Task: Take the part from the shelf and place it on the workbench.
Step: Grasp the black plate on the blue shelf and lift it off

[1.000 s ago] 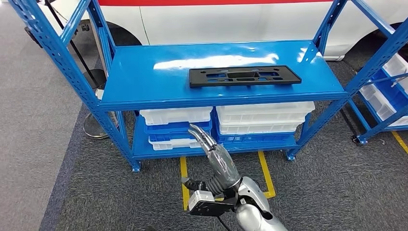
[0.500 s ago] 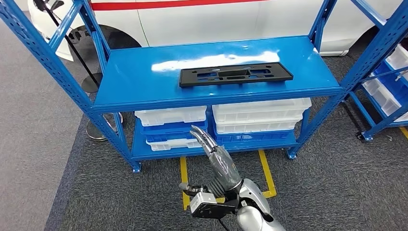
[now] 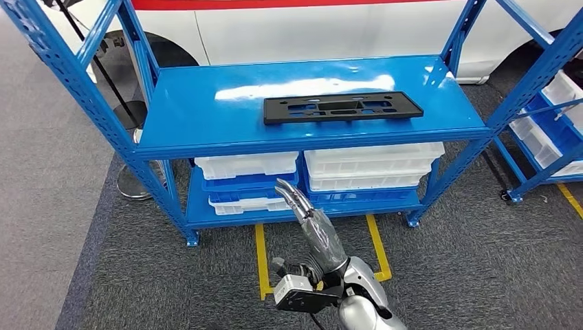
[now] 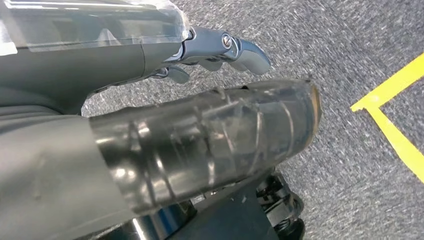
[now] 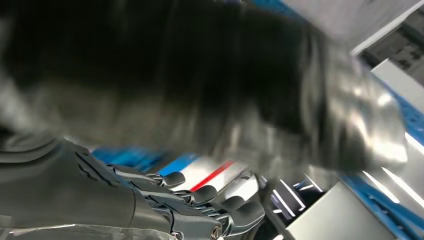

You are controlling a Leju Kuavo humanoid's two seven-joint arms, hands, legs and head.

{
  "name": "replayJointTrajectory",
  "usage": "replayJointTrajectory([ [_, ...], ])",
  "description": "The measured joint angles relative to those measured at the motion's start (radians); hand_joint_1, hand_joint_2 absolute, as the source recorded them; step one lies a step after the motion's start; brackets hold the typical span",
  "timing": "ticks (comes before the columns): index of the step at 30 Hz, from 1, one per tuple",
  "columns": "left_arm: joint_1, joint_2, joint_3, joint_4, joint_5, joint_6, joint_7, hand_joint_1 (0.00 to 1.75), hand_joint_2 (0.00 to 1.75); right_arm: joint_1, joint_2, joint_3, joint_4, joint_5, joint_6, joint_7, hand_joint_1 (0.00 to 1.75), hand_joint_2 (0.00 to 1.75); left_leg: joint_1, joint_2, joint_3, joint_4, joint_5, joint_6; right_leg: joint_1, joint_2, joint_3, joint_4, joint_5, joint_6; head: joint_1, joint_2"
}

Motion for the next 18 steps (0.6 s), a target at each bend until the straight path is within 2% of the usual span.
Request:
replayJointTrajectory([
  [1, 0.000, 0.000, 0.000, 0.000, 0.000, 0.000, 0.001, 0.00, 0.00, 0.002, -0.001, -0.001, 0.000, 0.000, 0.000, 0.000, 0.00, 0.00, 0.000, 0.006, 0.000, 0.002, -0.002, -0.001, -0.002, -0.001, -0.002, 0.000, 0.014, 0.002, 0.000, 0.000],
  [2, 0.000, 0.000, 0.000, 0.000, 0.000, 0.000, 0.001, 0.00, 0.00, 0.003, -0.001, -0.002, 0.000, 0.000, 0.000, 0.000, 0.00, 0.00, 0.001, 0.013, 0.001, 0.004, -0.004, -0.003, -0.005, -0.005, 0.016, -0.040, 0.045, 0.003, 0.000, 0.000],
  [4, 0.000, 0.000, 0.000, 0.000, 0.000, 0.000, 0.002, 0.00, 0.00, 0.002, -0.001, -0.003, -0.001, 0.002, -0.001, -0.001, 0.00, 0.00, -0.002, 0.027, 0.003, 0.013, -0.013, -0.012, -0.003, -0.036, 0.077, -0.171, 0.106, 0.000, 0.000, 0.000],
  [5, 0.000, 0.000, 0.000, 0.000, 0.000, 0.000, 0.002, 0.00, 0.00, 0.002, -0.001, -0.003, -0.001, 0.003, -0.002, -0.001, 0.00, 0.00, -0.004, 0.033, 0.003, 0.018, -0.017, -0.017, 0.000, -0.049, 0.098, -0.218, 0.122, -0.005, 0.000, 0.000],
  [6, 0.000, 0.000, 0.000, 0.000, 0.000, 0.000, 0.002, 0.00, 0.00, 0.002, -0.001, -0.003, -0.001, 0.003, -0.002, -0.002, 0.00, 0.00, -0.007, 0.039, 0.003, 0.021, -0.021, -0.023, 0.003, -0.057, 0.107, -0.242, 0.125, -0.012, -0.001, 0.000],
  [9, -0.001, 0.000, 0.000, 0.000, 0.000, 0.000, 0.002, 0.00, 0.00, 0.003, -0.001, -0.004, -0.002, 0.005, -0.003, -0.003, 0.00, 0.00, -0.007, 0.058, 0.005, 0.022, -0.025, -0.037, 0.005, -0.033, 0.103, -0.246, 0.127, -0.030, -0.002, 0.000],
  [11, -0.003, 0.000, -0.001, 0.000, -0.001, 0.000, 0.002, 0.00, 0.00, 0.003, -0.001, -0.005, -0.003, 0.006, -0.004, -0.003, 0.00, 0.00, -0.003, 0.038, -0.002, 0.047, -0.050, -0.047, 0.002, -0.018, 0.104, -0.250, 0.131, -0.041, -0.001, 0.000],
  [13, -0.002, 0.000, -0.001, 0.000, -0.002, 0.000, 0.003, 0.00, 0.00, 0.004, -0.001, -0.005, -0.004, 0.008, -0.005, -0.003, 0.00, 0.00, 0.000, 0.003, -0.049, 0.156, -0.114, -0.054, 0.000, -0.002, 0.104, -0.251, 0.134, -0.049, -0.002, 0.000],
  [14, -0.001, 0.000, -0.001, 0.000, -0.002, 0.000, 0.003, 0.00, 0.00, 0.005, -0.001, -0.005, -0.004, 0.009, -0.006, -0.003, 0.00, 0.00, 0.000, -0.006, -0.081, 0.226, -0.146, -0.055, 0.001, 0.007, 0.104, -0.251, 0.134, -0.051, -0.002, 0.000],
  [15, 0.001, 0.000, -0.001, 0.000, -0.002, 0.000, 0.003, 0.00, 0.00, 0.006, -0.001, -0.005, -0.004, 0.009, -0.006, -0.003, 0.00, 0.00, 0.000, -0.010, -0.110, 0.288, -0.166, -0.055, 0.002, 0.017, 0.104, -0.251, 0.135, -0.052, -0.002, 0.000],
  [16, 0.002, 0.000, -0.001, 0.000, -0.002, 0.000, 0.003, 0.00, 0.00, 0.007, -0.001, -0.005, -0.004, 0.009, -0.006, -0.003, 0.00, 0.00, 0.000, -0.012, -0.124, 0.315, -0.165, -0.053, 0.004, 0.028, 0.104, -0.250, 0.135, -0.052, -0.002, 0.000],
  [17, 0.002, 0.000, -0.002, 0.000, -0.002, 0.000, 0.003, 0.00, 0.00, 0.008, -0.001, -0.005, -0.004, 0.010, -0.006, -0.003, 0.00, 0.00, 0.000, -0.014, -0.119, 0.300, -0.142, -0.049, 0.005, 0.040, 0.105, -0.250, 0.135, -0.052, -0.002, 0.000],
  [18, 0.002, 0.000, -0.002, 0.000, -0.002, 0.000, 0.003, 0.00, 0.00, 0.009, -0.001, -0.005, -0.004, 0.010, -0.006, -0.003, 0.00, 0.00, 0.000, -0.021, -0.098, 0.252, -0.106, -0.043, 0.006, 0.053, 0.107, -0.250, 0.135, -0.052, -0.002, 0.000],
])
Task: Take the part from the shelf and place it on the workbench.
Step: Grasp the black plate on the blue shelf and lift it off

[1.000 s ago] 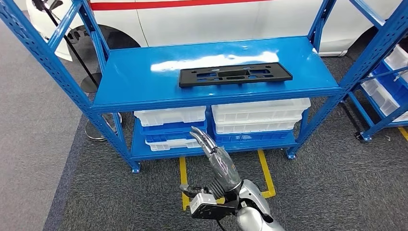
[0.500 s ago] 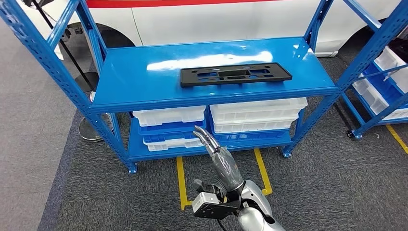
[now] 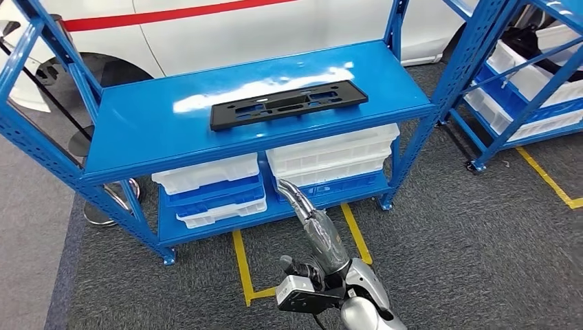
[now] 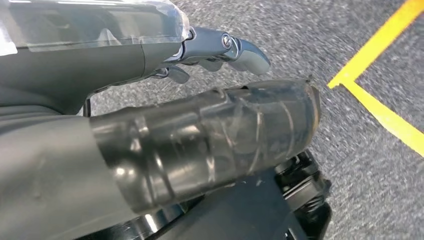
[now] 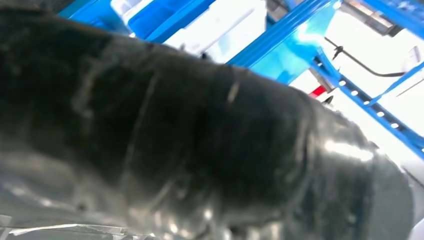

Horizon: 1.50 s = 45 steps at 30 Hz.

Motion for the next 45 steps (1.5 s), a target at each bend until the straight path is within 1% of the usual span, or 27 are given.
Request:
replayJointTrajectory([
  [2, 0.000, 0.001, 0.000, 0.000, 0.000, 0.000, 0.000, 0.00, 0.00, 0.000, 0.000, 0.000, -0.001, 0.001, -0.001, 0.000, 0.00, 0.00, 0.000, -0.046, 0.061, -0.140, 0.068, 0.016, 0.001, 0.022, 0.001, 0.001, 0.000, 0.002, 0.001, 0.000],
  [4, -0.001, 0.003, -0.001, 0.001, 0.000, 0.000, 0.001, 0.00, 0.00, -0.001, 0.000, 0.000, -0.001, 0.001, -0.002, 0.000, 0.00, 0.00, -0.003, -0.085, 0.094, -0.217, 0.087, 0.025, -0.005, 0.043, -0.007, 0.003, 0.004, 0.011, 0.001, 0.000],
  [5, -0.001, 0.004, -0.001, 0.002, 0.000, 0.000, 0.002, 0.00, 0.00, 0.000, 0.000, 0.000, -0.002, 0.002, -0.004, 0.000, 0.00, 0.00, -0.004, -0.087, 0.098, -0.226, 0.084, 0.027, -0.008, 0.053, -0.011, 0.002, 0.007, 0.019, 0.001, 0.000],
  [6, -0.002, 0.004, -0.002, 0.002, 0.000, 0.000, 0.002, 0.00, 0.00, 0.001, 0.000, 0.000, -0.002, 0.002, -0.005, 0.000, 0.00, 0.00, -0.004, -0.077, 0.101, -0.235, 0.085, 0.028, -0.010, 0.061, -0.013, -0.001, 0.009, 0.026, 0.000, 0.000],
  [7, -0.003, 0.004, -0.002, 0.002, 0.000, 0.000, 0.002, 0.00, 0.00, 0.002, 0.000, -0.001, -0.002, 0.002, -0.006, 0.000, 0.00, 0.00, -0.002, -0.068, 0.105, -0.243, 0.089, 0.031, -0.009, 0.053, -0.015, 0.001, 0.008, 0.032, 0.001, 0.000],
  [8, -0.003, 0.004, -0.002, 0.002, -0.001, 0.000, 0.001, 0.00, 0.00, 0.002, 0.000, -0.002, -0.003, 0.003, -0.008, 0.000, 0.00, 0.00, 0.000, -0.058, 0.109, -0.252, 0.094, 0.034, -0.007, 0.032, -0.021, 0.013, -0.002, 0.037, 0.002, 0.000],
  [10, -0.004, 0.004, -0.002, 0.002, -0.002, -0.002, -0.001, 0.00, 0.00, 0.001, 0.000, -0.003, -0.003, 0.008, -0.012, -0.001, 0.00, 0.00, 0.002, -0.039, 0.114, -0.262, 0.100, 0.041, -0.005, -0.022, -0.057, 0.091, -0.053, 0.044, 0.006, 0.000],
  [12, -0.001, 0.003, -0.002, 0.002, -0.005, -0.006, -0.005, 0.00, 0.00, 0.002, 0.000, -0.003, -0.002, 0.021, -0.022, -0.003, 0.00, 0.00, 0.001, -0.021, 0.113, -0.261, 0.099, 0.044, -0.009, -0.041, -0.117, 0.215, -0.110, 0.050, 0.008, 0.000],
  [13, 0.000, 0.003, -0.003, 0.002, -0.006, -0.009, -0.006, 0.00, 0.00, 0.003, 0.000, -0.003, -0.002, 0.030, -0.031, -0.003, 0.00, 0.00, 0.001, -0.014, 0.112, -0.259, 0.097, 0.043, -0.012, -0.043, -0.133, 0.250, -0.117, 0.054, 0.008, 0.000],
  [14, 0.001, 0.003, -0.003, 0.002, -0.007, -0.011, -0.007, 0.00, 0.00, 0.004, 0.000, -0.003, -0.002, 0.039, -0.040, -0.004, 0.00, 0.00, 0.001, -0.007, 0.111, -0.257, 0.096, 0.042, -0.015, -0.044, -0.132, 0.253, -0.106, 0.056, 0.008, 0.000],
  [15, 0.001, 0.003, -0.003, 0.002, -0.007, -0.013, -0.008, 0.00, 0.00, 0.005, 0.000, -0.003, -0.002, 0.045, -0.049, -0.005, 0.00, 0.00, 0.001, -0.004, 0.112, -0.254, 0.093, 0.040, -0.017, -0.046, -0.108, 0.212, -0.077, 0.058, 0.008, 0.000],
  [17, 0.000, 0.002, -0.003, 0.002, -0.007, -0.016, -0.008, 0.00, 0.00, 0.005, 0.000, -0.003, -0.003, 0.059, -0.063, -0.005, 0.00, 0.00, 0.000, -0.001, 0.111, -0.245, 0.087, 0.033, -0.018, -0.051, -0.034, 0.076, -0.022, 0.055, 0.008, 0.000],
  [19, -0.001, 0.002, -0.003, 0.002, -0.007, -0.017, -0.008, 0.00, 0.00, 0.005, 0.001, -0.003, -0.004, 0.078, -0.078, -0.004, 0.00, 0.00, -0.003, 0.000, 0.109, -0.238, 0.081, 0.022, -0.013, -0.052, 0.004, 0.003, -0.007, 0.047, 0.008, 0.000],
  [23, -0.002, 0.002, -0.003, 0.002, -0.008, -0.018, -0.008, 0.00, 0.00, 0.005, 0.001, -0.003, -0.008, 0.121, -0.115, -0.003, 0.00, 0.00, 0.001, -0.001, 0.102, -0.223, 0.067, 0.001, -0.012, -0.053, 0.006, -0.007, -0.005, 0.024, 0.007, 0.000],
  [25, -0.003, 0.002, -0.003, 0.002, -0.008, -0.018, -0.007, 0.00, 0.00, 0.005, 0.002, -0.003, -0.012, 0.130, -0.123, -0.003, 0.00, 0.00, 0.004, -0.001, 0.067, -0.146, 0.019, -0.008, -0.015, -0.057, 0.008, -0.012, -0.002, 0.013, 0.007, 0.000],
  [27, -0.002, 0.003, -0.003, 0.002, -0.008, -0.018, -0.007, 0.00, 0.00, 0.007, 0.001, -0.003, -0.014, 0.133, -0.125, -0.003, 0.00, 0.00, 0.004, -0.001, 0.006, -0.018, -0.037, -0.014, -0.014, -0.061, 0.008, -0.012, -0.003, 0.008, 0.007, 0.000],
  [28, -0.002, 0.003, -0.003, 0.002, -0.008, -0.018, -0.007, 0.00, 0.00, 0.008, 0.001, -0.003, -0.014, 0.134, -0.125, -0.003, 0.00, 0.00, 0.004, -0.001, -0.017, 0.028, -0.049, -0.017, -0.013, -0.062, 0.008, -0.012, -0.003, 0.007, 0.007, 0.000],
  [29, -0.001, 0.003, -0.003, 0.002, -0.009, -0.018, -0.007, 0.00, 0.00, 0.009, 0.001, -0.003, -0.013, 0.134, -0.125, -0.003, 0.00, 0.00, 0.004, -0.001, -0.025, 0.039, -0.039, -0.018, -0.012, -0.064, 0.008, -0.011, -0.004, 0.007, 0.007, 0.000],
  [30, -0.001, 0.003, -0.003, 0.002, -0.009, -0.018, -0.006, 0.00, 0.00, 0.009, 0.001, -0.003, -0.014, 0.134, -0.125, -0.003, 0.00, 0.00, 0.005, 0.000, -0.014, 0.012, -0.013, -0.017, -0.012, -0.065, 0.010, -0.011, -0.005, 0.007, 0.007, 0.000],
  [32, -0.002, 0.004, -0.003, 0.002, -0.010, -0.018, -0.006, 0.00, 0.00, 0.010, 0.001, -0.003, -0.014, 0.134, -0.126, -0.003, 0.00, 0.00, 0.005, 0.011, 0.045, -0.118, 0.057, -0.013, -0.012, -0.069, 0.014, -0.010, -0.008, 0.011, 0.006, 0.000],
  [33, -0.004, 0.004, -0.004, 0.002, -0.011, -0.018, -0.006, 0.00, 0.00, 0.010, 0.001, -0.003, -0.014, 0.134, -0.127, -0.003, 0.00, 0.00, 0.002, 0.020, 0.070, -0.175, 0.077, -0.010, -0.010, -0.071, 0.015, -0.007, -0.011, 0.015, 0.006, 0.000],
  [35, -0.006, 0.004, -0.004, 0.002, -0.011, -0.018, -0.005, 0.00, 0.00, 0.010, 0.001, -0.003, -0.015, 0.134, -0.128, -0.002, 0.00, 0.00, -0.003, 0.031, 0.091, -0.225, 0.085, 0.001, -0.004, -0.076, 0.015, -0.006, -0.012, 0.025, 0.007, 0.000],
  [38, -0.005, 0.004, -0.004, 0.002, -0.014, -0.018, -0.004, 0.00, 0.00, 0.011, 0.001, -0.003, -0.017, 0.134, -0.131, -0.002, 0.00, 0.00, -0.004, 0.018, 0.092, -0.232, 0.090, 0.019, -0.004, -0.083, 0.017, -0.005, -0.015, 0.039, 0.008, 0.000],
  [40, -0.006, 0.005, -0.004, 0.002, -0.016, -0.018, -0.004, 0.00, 0.00, 0.011, 0.001, -0.003, -0.017, 0.134, -0.132, -0.002, 0.00, 0.00, -0.002, 0.012, 0.094, -0.238, 0.097, 0.034, -0.008, -0.074, -0.002, 0.043, -0.051, 0.048, 0.008, 0.000],
  [43, -0.007, 0.004, -0.004, 0.002, -0.017, -0.018, -0.004, 0.00, 0.00, 0.015, 0.000, -0.003, -0.017, 0.134, -0.134, -0.002, 0.00, 0.00, -0.002, 0.002, 0.090, -0.239, 0.099, 0.044, -0.009, -0.060, -0.093, 0.233, -0.143, 0.055, 0.008, 0.000],
  [44, -0.006, 0.005, -0.004, 0.002, -0.017, -0.018, -0.003, 0.00, 0.00, 0.017, -0.001, -0.003, -0.017, 0.134, -0.134, -0.002, 0.00, 0.00, -0.003, -0.003, 0.090, -0.239, 0.099, 0.044, -0.009, -0.059, -0.111, 0.269, -0.148, 0.055, 0.008, 0.000],
  [45, -0.006, 0.005, -0.004, 0.002, -0.017, -0.018, -0.002, 0.00, 0.00, 0.019, -0.002, -0.003, -0.017, 0.134, -0.134, -0.002, 0.00, 0.00, -0.003, -0.008, 0.090, -0.238, 0.099, 0.044, -0.009, -0.058, -0.113, 0.270, -0.135, 0.054, 0.008, 0.000],
])
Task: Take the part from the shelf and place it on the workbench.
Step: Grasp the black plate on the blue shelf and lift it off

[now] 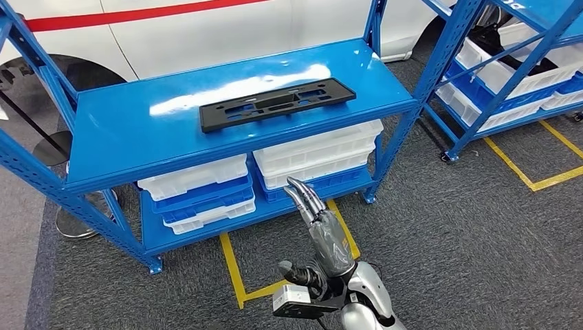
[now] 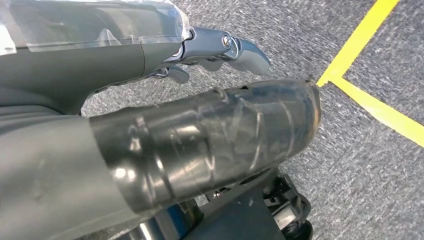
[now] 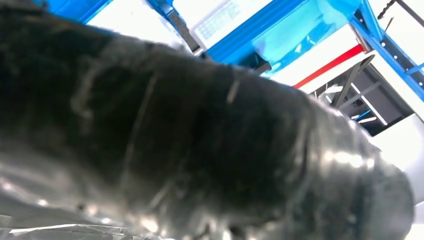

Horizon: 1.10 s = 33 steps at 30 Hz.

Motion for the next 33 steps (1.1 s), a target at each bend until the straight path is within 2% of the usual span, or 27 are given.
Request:
replayJointTrajectory([
  [1, 0.000, 0.000, 0.000, 0.000, 0.000, 0.000, 0.001, 0.00, 0.00, 0.001, -0.001, 0.000, 0.000, 0.000, 0.000, 0.000, 0.00, 0.00, 0.000, -0.006, 0.001, 0.001, 0.000, 0.000, 0.000, 0.002, 0.019, -0.041, 0.032, -0.003, 0.000, 0.000],
  [3, -0.001, -0.001, 0.000, 0.000, 0.000, 0.000, 0.001, 0.00, 0.00, 0.000, -0.002, 0.000, 0.000, 0.000, 0.000, 0.000, 0.00, 0.00, -0.002, -0.017, 0.000, 0.006, -0.003, -0.004, 0.002, 0.014, 0.085, -0.176, 0.098, -0.012, 0.000, 0.000],
  [4, -0.002, -0.001, 0.000, 0.000, -0.001, 0.000, 0.001, 0.00, 0.00, 0.000, -0.003, -0.001, 0.000, 0.000, 0.000, 0.001, 0.00, 0.00, -0.003, -0.023, -0.002, 0.009, -0.003, -0.008, 0.003, 0.021, 0.110, -0.230, 0.116, -0.016, 0.000, 0.000],
  [5, -0.002, -0.002, 0.000, 0.000, -0.001, 0.000, 0.001, 0.00, 0.00, -0.001, -0.003, -0.001, 0.000, 0.000, 0.000, 0.001, 0.00, 0.00, -0.004, -0.027, -0.005, 0.011, -0.004, -0.012, 0.005, 0.026, 0.123, -0.260, 0.121, -0.019, 0.000, 0.000],
  [8, 0.000, -0.002, 0.000, 0.000, 0.000, 0.000, 0.001, 0.00, 0.00, -0.001, -0.003, -0.002, -0.001, 0.001, 0.000, 0.002, 0.00, 0.00, -0.003, -0.032, -0.008, 0.011, -0.005, -0.029, 0.004, 0.021, 0.126, -0.276, 0.122, -0.029, 0.000, 0.000],
  [9, 0.000, -0.002, 0.000, 0.000, 0.000, 0.000, 0.001, 0.00, 0.00, -0.001, -0.003, -0.003, -0.001, 0.001, 0.000, 0.002, 0.00, 0.00, -0.003, -0.027, -0.014, 0.025, -0.017, -0.035, 0.001, 0.017, 0.129, -0.281, 0.124, -0.036, -0.001, 0.000],
  [11, 0.000, -0.001, 0.000, 0.000, 0.000, 0.000, 0.001, 0.00, 0.00, -0.001, -0.003, -0.003, -0.002, 0.001, 0.000, 0.003, 0.00, 0.00, 0.000, -0.015, -0.048, 0.105, -0.067, -0.045, -0.002, 0.007, 0.133, -0.287, 0.128, -0.046, -0.003, 0.000],
  [13, 0.000, -0.001, 0.000, 0.000, 0.000, 0.000, 0.002, 0.00, 0.00, 0.001, -0.004, -0.003, -0.002, 0.002, 0.000, 0.003, 0.00, 0.00, 0.003, -0.007, -0.106, 0.230, -0.125, -0.054, 0.000, -0.003, 0.132, -0.287, 0.127, -0.049, -0.004, 0.000],
  [14, 0.001, -0.001, 0.000, 0.000, 0.000, 0.000, 0.002, 0.00, 0.00, 0.002, -0.004, -0.003, -0.002, 0.002, 0.000, 0.003, 0.00, 0.00, 0.004, -0.005, -0.126, 0.272, -0.135, -0.057, 0.000, -0.007, 0.132, -0.286, 0.126, -0.050, -0.004, 0.000],
  [15, 0.002, -0.001, 0.000, 0.000, 0.000, 0.000, 0.002, 0.00, 0.00, 0.003, -0.004, -0.002, -0.002, 0.002, 0.000, 0.003, 0.00, 0.00, 0.005, -0.003, -0.131, 0.283, -0.128, -0.059, 0.001, -0.011, 0.132, -0.286, 0.126, -0.050, -0.004, 0.000],
  [16, 0.002, -0.001, 0.000, 0.000, 0.001, 0.000, 0.002, 0.00, 0.00, 0.003, -0.004, -0.002, -0.002, 0.002, 0.000, 0.003, 0.00, 0.00, 0.005, 0.000, -0.116, 0.251, -0.101, -0.059, 0.001, -0.014, 0.133, -0.285, 0.125, -0.049, -0.004, 0.000],
  [18, 0.002, -0.001, 0.000, 0.000, 0.001, 0.000, 0.002, 0.00, 0.00, 0.003, -0.004, -0.002, -0.002, 0.002, 0.000, 0.003, 0.00, 0.00, 0.005, 0.013, -0.047, 0.114, -0.034, -0.055, 0.002, -0.019, 0.137, -0.283, 0.121, -0.045, -0.004, 0.000],
  [19, 0.000, -0.001, 0.000, 0.000, 0.001, 0.000, 0.002, 0.00, 0.00, 0.003, -0.004, -0.003, -0.002, 0.002, 0.000, 0.003, 0.00, 0.00, 0.002, 0.020, -0.017, 0.053, -0.013, -0.050, 0.004, -0.020, 0.138, -0.282, 0.119, -0.042, -0.003, 0.000],
  [20, 0.000, -0.001, 0.000, 0.000, 0.001, 0.000, 0.002, 0.00, 0.00, 0.003, -0.004, -0.003, -0.002, 0.002, 0.000, 0.003, 0.00, 0.00, 0.000, 0.024, -0.002, 0.018, -0.006, -0.045, 0.006, -0.022, 0.137, -0.281, 0.118, -0.038, -0.003, 0.000],
  [23, 0.001, -0.001, 0.000, 0.000, 0.001, 0.000, 0.003, 0.00, 0.00, 0.002, -0.004, -0.003, -0.002, 0.002, 0.000, 0.003, 0.00, 0.00, -0.002, 0.020, 0.001, 0.002, -0.004, -0.028, 0.008, -0.028, 0.136, -0.281, 0.118, -0.024, -0.003, 0.000],
  [25, 0.000, -0.002, 0.000, 0.000, 0.001, 0.000, 0.003, 0.00, 0.00, 0.002, -0.004, -0.003, -0.003, 0.002, -0.001, 0.003, 0.00, 0.00, 0.002, 0.015, 0.004, -0.006, 0.002, -0.014, 0.006, -0.019, 0.123, -0.249, 0.092, -0.015, -0.002, 0.000],
  [26, -0.001, -0.002, 0.000, 0.000, 0.001, 0.000, 0.003, 0.00, 0.00, 0.002, -0.004, -0.003, -0.003, 0.002, -0.001, 0.003, 0.00, 0.00, 0.004, 0.013, 0.005, -0.009, 0.004, -0.007, 0.004, -0.011, 0.102, -0.201, 0.063, -0.011, -0.002, 0.000],
  [28, -0.001, -0.002, 0.000, 0.000, 0.001, 0.000, 0.003, 0.00, 0.00, 0.004, -0.004, -0.003, -0.002, 0.002, -0.001, 0.003, 0.00, 0.00, 0.003, 0.008, 0.004, -0.009, 0.005, -0.002, 0.002, -0.002, 0.042, -0.073, 0.001, -0.007, -0.002, 0.000],
  [29, 0.000, -0.002, 0.000, 0.000, 0.001, 0.000, 0.003, 0.00, 0.00, 0.006, -0.005, -0.003, -0.002, 0.002, -0.001, 0.003, 0.00, 0.00, 0.003, 0.004, 0.003, -0.008, 0.005, -0.002, 0.001, -0.001, 0.016, -0.022, -0.014, -0.006, -0.002, 0.000],
  [30, 0.000, -0.002, 0.000, 0.000, 0.001, 0.000, 0.003, 0.00, 0.00, 0.007, -0.005, -0.003, -0.002, 0.002, -0.001, 0.003, 0.00, 0.00, 0.003, 0.001, 0.003, -0.007, 0.004, -0.002, -0.001, 0.000, 0.006, -0.005, -0.008, -0.005, -0.002, 0.000],
  [31, 0.000, -0.002, 0.000, 0.000, 0.001, 0.000, 0.003, 0.00, 0.00, 0.008, -0.006, -0.003, -0.002, 0.002, -0.001, 0.003, 0.00, 0.00, 0.003, -0.004, 0.003, -0.005, 0.004, -0.003, -0.002, 0.000, 0.013, -0.023, 0.015, -0.005, -0.002, 0.000],
  [33, 0.000, -0.003, 0.000, 0.000, 0.001, 0.000, 0.003, 0.00, 0.00, 0.007, -0.006, -0.004, -0.002, 0.002, -0.001, 0.003, 0.00, 0.00, 0.004, -0.013, 0.003, 0.001, 0.000, -0.008, -0.005, 0.006, 0.072, -0.147, 0.083, -0.008, -0.002, 0.000],
])
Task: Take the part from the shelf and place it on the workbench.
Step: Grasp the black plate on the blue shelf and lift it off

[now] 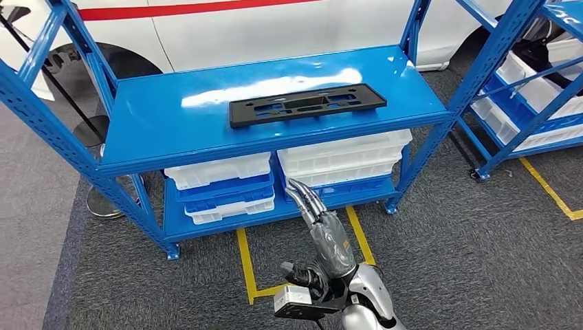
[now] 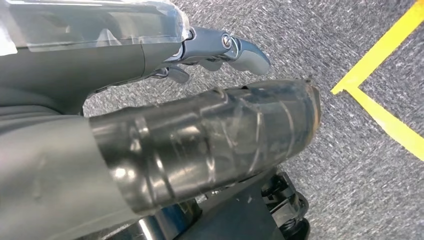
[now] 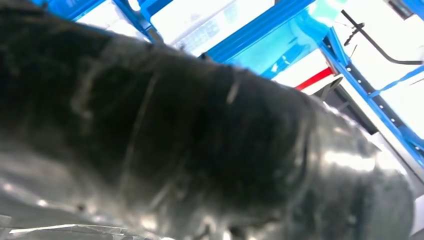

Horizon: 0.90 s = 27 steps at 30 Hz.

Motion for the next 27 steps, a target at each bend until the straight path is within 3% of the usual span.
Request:
replayJointTrajectory([
  [2, -0.001, 0.000, 0.000, 0.000, -0.001, -0.001, 0.000, 0.00, 0.00, 0.000, 0.000, 0.000, 0.000, 0.000, 0.000, 0.000, 0.00, 0.00, -0.003, -0.007, -0.005, 0.009, -0.004, -0.009, 0.001, 0.009, 0.045, -0.100, 0.032, -0.004, 0.000, 0.000],
  [4, 0.000, 0.000, 0.000, 0.000, -0.002, -0.002, 0.000, 0.00, 0.00, 0.000, 0.000, -0.001, -0.001, 0.000, 0.000, 0.000, 0.00, 0.00, -0.005, -0.010, -0.010, 0.011, -0.004, -0.020, 0.006, 0.014, 0.050, -0.118, 0.031, -0.010, -0.001, 0.000],
  [7, 0.000, 0.000, 0.000, 0.000, -0.004, -0.003, 0.000, 0.00, 0.00, -0.001, 0.000, -0.001, -0.001, 0.000, 0.000, 0.000, 0.00, 0.00, -0.001, -0.005, -0.016, 0.026, -0.018, -0.038, 0.003, 0.009, 0.054, -0.127, 0.039, -0.028, -0.001, 0.000],
  [9, -0.001, 0.000, 0.000, 0.000, -0.006, -0.003, 0.000, 0.00, 0.00, -0.001, 0.000, -0.001, -0.001, 0.000, 0.000, 0.002, 0.00, 0.00, 0.002, 0.005, -0.053, 0.109, -0.070, -0.046, 0.002, 0.002, 0.057, -0.132, 0.042, -0.037, -0.003, 0.000],
  [11, -0.001, 0.000, 0.000, 0.000, -0.008, -0.003, 0.000, 0.00, 0.00, 0.000, 0.000, -0.001, -0.001, 0.001, 0.000, 0.004, 0.00, 0.00, 0.003, 0.010, -0.114, 0.242, -0.132, -0.051, 0.004, -0.005, 0.057, -0.132, 0.041, -0.042, -0.003, 0.000],
  [12, 0.000, 0.000, 0.000, 0.000, -0.009, -0.003, 0.001, 0.00, 0.00, 0.001, 0.000, -0.001, -0.001, 0.001, 0.000, 0.005, 0.00, 0.00, 0.003, 0.011, -0.137, 0.290, -0.146, -0.052, 0.005, -0.007, 0.057, -0.132, 0.041, -0.043, -0.003, 0.000],
  [13, 0.001, 0.000, 0.000, 0.000, -0.010, -0.003, 0.002, 0.00, 0.00, 0.001, -0.001, -0.001, -0.001, 0.002, 0.000, 0.006, 0.00, 0.00, 0.003, 0.011, -0.146, 0.308, -0.143, -0.053, 0.006, -0.010, 0.057, -0.132, 0.041, -0.043, -0.003, 0.000],
  [14, 0.001, 0.000, 0.000, 0.000, -0.011, -0.004, 0.002, 0.00, 0.00, 0.001, -0.001, -0.001, -0.001, 0.003, 0.000, 0.007, 0.00, 0.00, 0.003, 0.012, -0.134, 0.284, -0.119, -0.051, 0.007, -0.011, 0.058, -0.132, 0.040, -0.043, -0.003, 0.000],
  [17, -0.001, 0.000, 0.000, 0.000, -0.011, -0.004, 0.003, 0.00, 0.00, 0.001, -0.001, -0.001, -0.001, 0.010, 0.000, 0.009, 0.00, 0.00, -0.001, 0.024, -0.034, 0.080, -0.020, -0.038, 0.009, -0.014, 0.062, -0.131, 0.037, -0.039, -0.003, 0.000],
  [19, -0.004, 0.000, 0.000, 0.000, -0.012, -0.004, 0.004, 0.00, 0.00, 0.001, -0.001, -0.001, -0.001, 0.013, 0.000, 0.010, 0.00, 0.00, -0.007, 0.031, -0.002, 0.010, -0.007, -0.029, 0.011, -0.016, 0.060, -0.130, 0.037, -0.031, -0.003, 0.000],
  [23, -0.001, 0.000, 0.000, 0.000, -0.012, -0.006, 0.005, 0.00, 0.00, 0.001, -0.002, -0.002, -0.003, 0.015, 0.000, 0.011, 0.00, 0.00, -0.003, 0.024, 0.002, -0.004, -0.002, -0.010, 0.012, -0.017, 0.054, -0.116, 0.023, -0.011, -0.002, 0.000],
  [25, -0.002, 0.000, 0.000, 0.000, -0.013, -0.013, 0.005, 0.00, 0.00, 0.002, -0.003, -0.003, -0.005, 0.015, -0.001, 0.013, 0.00, 0.00, 0.000, 0.024, 0.005, -0.010, 0.002, 0.000, 0.010, -0.010, 0.017, -0.031, -0.029, -0.004, -0.002, 0.000],
  [27, -0.001, 0.000, 0.000, 0.000, -0.013, -0.020, 0.005, 0.00, 0.00, 0.006, -0.003, -0.004, -0.006, 0.014, -0.001, 0.014, 0.00, 0.00, -0.001, 0.023, 0.004, -0.009, 0.001, 0.004, 0.010, -0.007, -0.048, 0.101, -0.087, 0.000, -0.002, 0.000],
])
